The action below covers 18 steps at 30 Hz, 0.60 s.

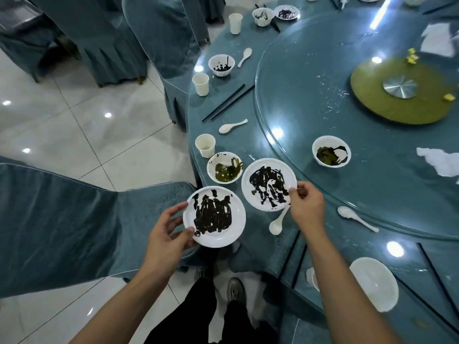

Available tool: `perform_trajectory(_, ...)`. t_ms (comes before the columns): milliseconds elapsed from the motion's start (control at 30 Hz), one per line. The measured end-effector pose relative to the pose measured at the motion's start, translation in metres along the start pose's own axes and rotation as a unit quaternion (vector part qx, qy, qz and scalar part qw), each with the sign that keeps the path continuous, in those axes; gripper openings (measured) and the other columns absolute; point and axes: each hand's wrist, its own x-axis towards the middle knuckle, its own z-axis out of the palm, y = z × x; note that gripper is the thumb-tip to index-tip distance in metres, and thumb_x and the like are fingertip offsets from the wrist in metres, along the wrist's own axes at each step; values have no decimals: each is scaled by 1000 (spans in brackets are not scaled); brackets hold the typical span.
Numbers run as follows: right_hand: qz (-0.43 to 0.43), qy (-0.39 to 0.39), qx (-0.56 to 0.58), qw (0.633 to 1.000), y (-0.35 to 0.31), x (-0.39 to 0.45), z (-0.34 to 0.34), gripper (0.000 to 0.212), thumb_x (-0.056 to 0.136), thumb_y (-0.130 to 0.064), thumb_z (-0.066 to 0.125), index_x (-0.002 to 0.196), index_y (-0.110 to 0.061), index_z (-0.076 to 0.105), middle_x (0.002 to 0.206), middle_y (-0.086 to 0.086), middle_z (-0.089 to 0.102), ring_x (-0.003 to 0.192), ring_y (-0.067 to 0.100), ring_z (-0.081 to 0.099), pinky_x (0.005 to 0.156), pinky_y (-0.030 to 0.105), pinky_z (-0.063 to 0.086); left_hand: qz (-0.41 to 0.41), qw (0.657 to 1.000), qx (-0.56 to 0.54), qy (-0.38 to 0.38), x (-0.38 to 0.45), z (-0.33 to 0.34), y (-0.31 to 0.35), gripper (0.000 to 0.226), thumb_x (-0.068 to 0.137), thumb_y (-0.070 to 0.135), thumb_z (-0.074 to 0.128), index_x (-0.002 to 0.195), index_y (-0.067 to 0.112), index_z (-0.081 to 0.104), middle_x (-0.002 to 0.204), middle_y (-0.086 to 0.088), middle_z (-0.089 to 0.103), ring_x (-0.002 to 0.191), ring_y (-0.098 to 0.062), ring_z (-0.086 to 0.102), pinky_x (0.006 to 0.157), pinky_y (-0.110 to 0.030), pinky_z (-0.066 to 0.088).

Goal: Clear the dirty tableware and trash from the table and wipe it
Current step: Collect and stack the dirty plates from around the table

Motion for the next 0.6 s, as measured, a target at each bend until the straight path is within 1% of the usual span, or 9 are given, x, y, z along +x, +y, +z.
perform_trajectory(67, 9, 4, 66, 998, -7, -17, -8, 6, 93, -11, 67, 94, -15, 70, 79, -8, 70, 68, -2, 63, 74, 28, 52, 3, 1000, 1, -6, -3, 6, 1, 53, 92, -10, 62, 128, 28, 61, 128, -3, 67, 102, -23, 73, 75, -36, 64)
perform_trajectory(100, 14, 1, 91, 996, -9, -26, -10, 7, 93, -11, 67, 93, -17, 70, 79, -9, 70, 68, -3, 63, 74, 26, 51, 5, 1000, 4, -10, -4, 9, 1, 53, 92, -9, 63, 129, 29, 61, 129, -3, 67, 103, -23, 72, 76, -37, 64)
perform_trajectory(167, 16, -26, 116, 993, -14, -43, -13, 8, 93, -13, 67, 95, -20, 71, 80, -8, 73, 73, 5, 68, 76, 26, 54, 12, 1000, 8, -23, -6, 15, -1, 53, 92, -8, 64, 129, 31, 61, 129, -3, 67, 104, -23, 72, 79, -41, 63)
perform_trajectory(267, -1, -67, 96, 993, -22, -67, -16, 13, 91, -19, 68, 91, -31, 69, 73, -9, 71, 69, 10, 68, 72, 33, 58, 20, 999, -9, -45, -10, 24, -3, 53, 92, -8, 64, 129, 30, 62, 127, -5, 68, 107, -26, 72, 79, -41, 63)
perform_trajectory(333, -7, -78, 69, 994, -26, -79, -20, 15, 90, -20, 68, 94, -35, 66, 67, -10, 66, 61, 7, 62, 66, 31, 55, 27, 998, -26, -55, -15, 29, -4, 52, 92, -9, 63, 131, 26, 61, 125, -5, 69, 109, -27, 71, 79, -39, 63)
perform_trajectory(400, -28, -87, 39, 995, -31, -92, -23, 15, 90, -25, 68, 102, -35, 68, 68, -10, 65, 62, 7, 62, 65, 29, 54, 30, 997, -38, -62, -21, 31, -4, 51, 92, -9, 63, 131, 24, 60, 124, -6, 69, 109, -26, 71, 81, -42, 63)
perform_trajectory(533, -40, -116, 58, 991, -34, -111, -16, 25, 95, -30, 65, 119, -36, 68, 81, -11, 70, 75, 1, 65, 75, 18, 51, 36, 995, -62, -62, -31, 20, -8, 51, 92, -9, 63, 131, 23, 60, 124, -10, 70, 109, -28, 71, 81, -43, 63)
perform_trajectory(567, -38, -135, 78, 987, -35, -115, -13, 28, 96, -32, 63, 123, -39, 67, 85, -11, 72, 79, -1, 66, 80, 18, 52, 39, 995, -63, -60, -32, 14, -9, 51, 92, -9, 63, 131, 23, 60, 124, -11, 70, 109, -28, 71, 81, -42, 63)
perform_trajectory(600, -35, -155, 95, 983, -37, -119, -8, 30, 95, -34, 62, 124, -44, 65, 88, -9, 74, 83, 1, 68, 85, 22, 54, 41, 996, -63, -56, -34, 7, -9, 51, 92, -9, 63, 131, 23, 60, 124, -12, 70, 108, -29, 71, 80, -41, 63)
